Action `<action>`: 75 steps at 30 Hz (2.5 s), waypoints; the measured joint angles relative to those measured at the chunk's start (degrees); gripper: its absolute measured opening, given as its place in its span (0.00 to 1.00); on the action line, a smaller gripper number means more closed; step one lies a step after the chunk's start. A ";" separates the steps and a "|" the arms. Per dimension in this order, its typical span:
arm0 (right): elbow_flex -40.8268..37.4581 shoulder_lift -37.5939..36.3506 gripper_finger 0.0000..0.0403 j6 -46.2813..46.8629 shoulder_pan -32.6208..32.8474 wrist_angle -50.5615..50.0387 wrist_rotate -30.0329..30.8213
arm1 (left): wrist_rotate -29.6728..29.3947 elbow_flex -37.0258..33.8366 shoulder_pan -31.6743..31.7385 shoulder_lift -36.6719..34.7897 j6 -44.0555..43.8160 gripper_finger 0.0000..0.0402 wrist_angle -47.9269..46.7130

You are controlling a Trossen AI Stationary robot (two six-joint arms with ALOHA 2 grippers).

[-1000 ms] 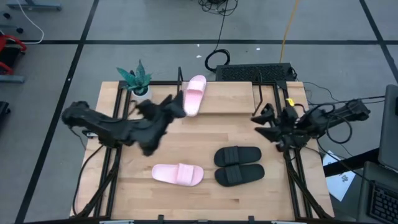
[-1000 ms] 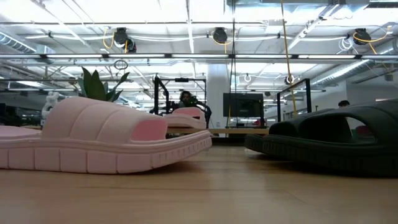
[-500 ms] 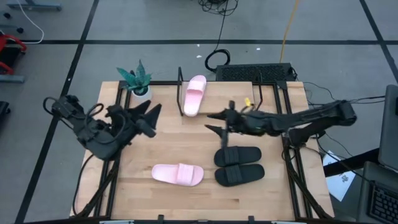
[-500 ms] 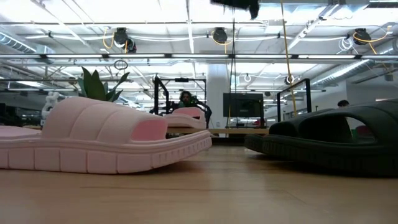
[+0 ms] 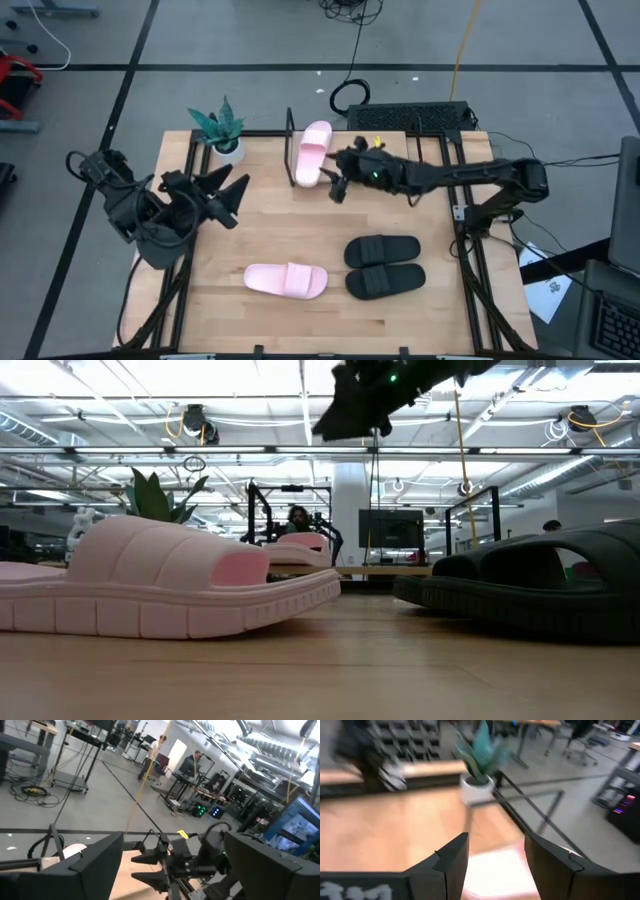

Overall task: Pick and place slides into the shelf
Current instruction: Put the top pink slide on the shelf

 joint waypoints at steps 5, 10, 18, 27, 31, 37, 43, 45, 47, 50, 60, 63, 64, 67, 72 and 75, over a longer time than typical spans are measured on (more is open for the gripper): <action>7.30 4.84 0.46 -4.60 -5.15 -8.13 -0.15 | -0.55 0.00 2.09 0.00 -1.50 0.86 -1.45; 14.47 11.48 0.46 -4.74 -8.95 -16.21 -7.76 | -0.92 0.00 4.39 -0.02 -1.31 0.86 -1.49; 18.69 17.96 0.46 -10.19 -10.61 -20.48 -8.97 | -0.55 0.00 6.33 -0.02 -1.31 0.86 -2.67; 18.77 21.85 0.46 -10.62 -12.91 -20.65 -8.40 | -0.87 0.00 6.33 -0.02 -1.39 0.86 -4.00; 18.69 23.59 0.46 -14.20 -13.04 -20.05 -3.81 | -0.87 0.00 6.33 -0.02 -1.44 0.86 -4.36; 18.71 23.69 0.46 -16.10 -13.12 -18.52 -2.56 | -0.85 0.00 6.33 -0.02 -1.41 0.86 -4.87; 18.71 23.69 0.46 -15.26 -13.10 -18.32 -1.01 | -0.31 0.00 6.33 -0.02 -1.41 0.86 -5.32; 18.71 23.69 0.46 -14.69 -13.10 -18.30 -1.14 | -0.05 0.00 6.33 -0.02 -1.38 0.86 -5.34; 18.71 23.69 0.46 -14.65 -13.10 -17.76 -1.08 | 0.15 0.00 6.33 -0.02 -1.16 0.86 -5.34; 18.71 23.83 0.46 -14.28 -13.10 -16.32 -1.06 | 0.17 0.00 6.33 -0.02 -1.13 0.86 -5.34; 18.63 26.32 0.46 -13.38 -13.10 -15.10 -1.06 | 1.84 0.00 6.33 0.00 -1.29 0.86 -5.32; 18.73 26.72 0.46 -13.68 -13.10 -13.83 0.81 | 1.81 0.00 6.33 0.00 -1.28 0.86 -5.33; 18.68 26.83 0.46 -14.26 -13.12 -13.96 1.75 | 1.81 0.00 6.33 0.00 -1.28 0.86 -5.34; 18.66 26.77 0.46 -15.51 -13.16 -13.38 1.95 | 1.79 0.00 6.33 0.00 -1.28 0.86 -5.56; 18.69 26.79 0.46 -15.58 -13.26 -13.36 1.97 | 1.79 0.00 6.33 0.00 -0.89 0.86 -5.60; 18.69 27.09 0.44 -15.21 -13.61 -12.89 2.02 | 1.79 0.00 6.33 0.00 -0.91 0.86 -5.58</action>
